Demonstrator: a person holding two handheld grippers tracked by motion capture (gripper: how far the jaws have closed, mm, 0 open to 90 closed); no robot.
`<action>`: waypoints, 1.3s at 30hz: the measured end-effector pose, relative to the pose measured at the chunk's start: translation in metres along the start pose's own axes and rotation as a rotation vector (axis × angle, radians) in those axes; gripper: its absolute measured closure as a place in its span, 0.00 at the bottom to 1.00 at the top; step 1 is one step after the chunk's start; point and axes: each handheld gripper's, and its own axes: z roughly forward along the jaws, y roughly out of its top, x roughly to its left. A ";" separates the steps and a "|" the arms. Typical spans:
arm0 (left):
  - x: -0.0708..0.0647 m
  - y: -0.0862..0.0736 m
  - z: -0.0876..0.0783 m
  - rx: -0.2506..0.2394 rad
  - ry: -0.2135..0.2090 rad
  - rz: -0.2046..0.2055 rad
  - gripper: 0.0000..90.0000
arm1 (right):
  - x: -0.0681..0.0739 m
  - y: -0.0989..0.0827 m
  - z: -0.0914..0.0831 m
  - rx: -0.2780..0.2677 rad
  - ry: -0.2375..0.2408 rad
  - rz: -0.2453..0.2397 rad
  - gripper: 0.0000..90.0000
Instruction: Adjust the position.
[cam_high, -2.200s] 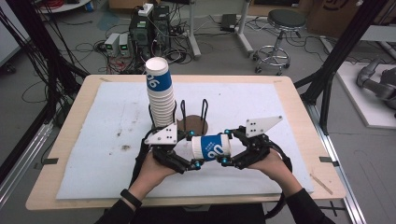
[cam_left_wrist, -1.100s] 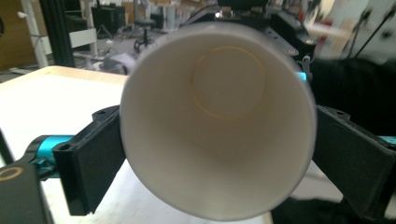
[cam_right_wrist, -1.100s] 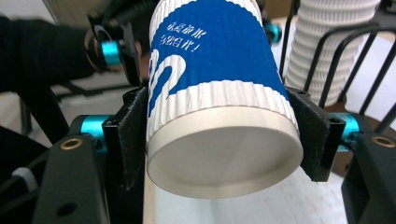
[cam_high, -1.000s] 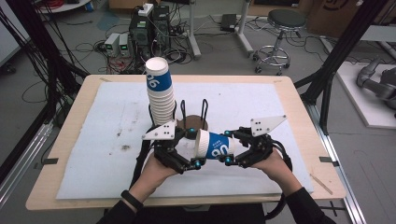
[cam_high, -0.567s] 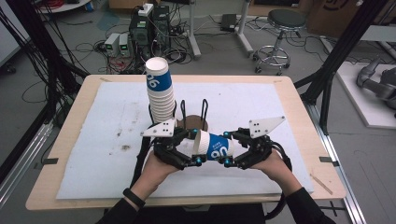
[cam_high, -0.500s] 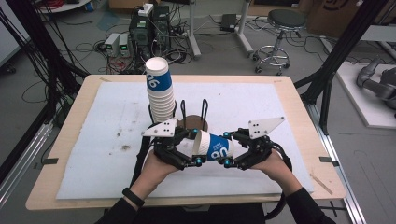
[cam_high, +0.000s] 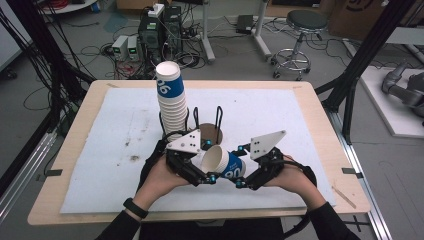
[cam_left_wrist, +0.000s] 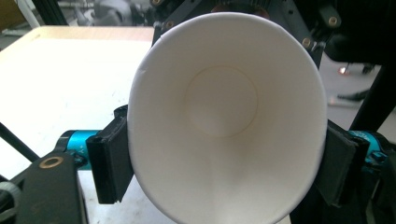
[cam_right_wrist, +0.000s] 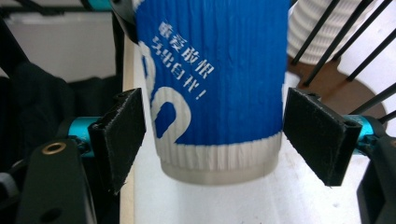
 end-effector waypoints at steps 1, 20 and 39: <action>0.000 0.001 0.001 0.002 -0.001 0.000 0.23 | 0.000 0.000 0.003 0.014 0.006 -0.002 0.27; 0.004 -0.006 0.001 -0.343 -0.029 -0.148 0.13 | -0.008 -0.013 0.001 -0.259 0.081 0.102 0.33; 0.009 -0.004 0.003 -0.364 -0.046 -0.143 0.26 | -0.007 -0.013 -0.002 -0.275 0.050 0.113 0.31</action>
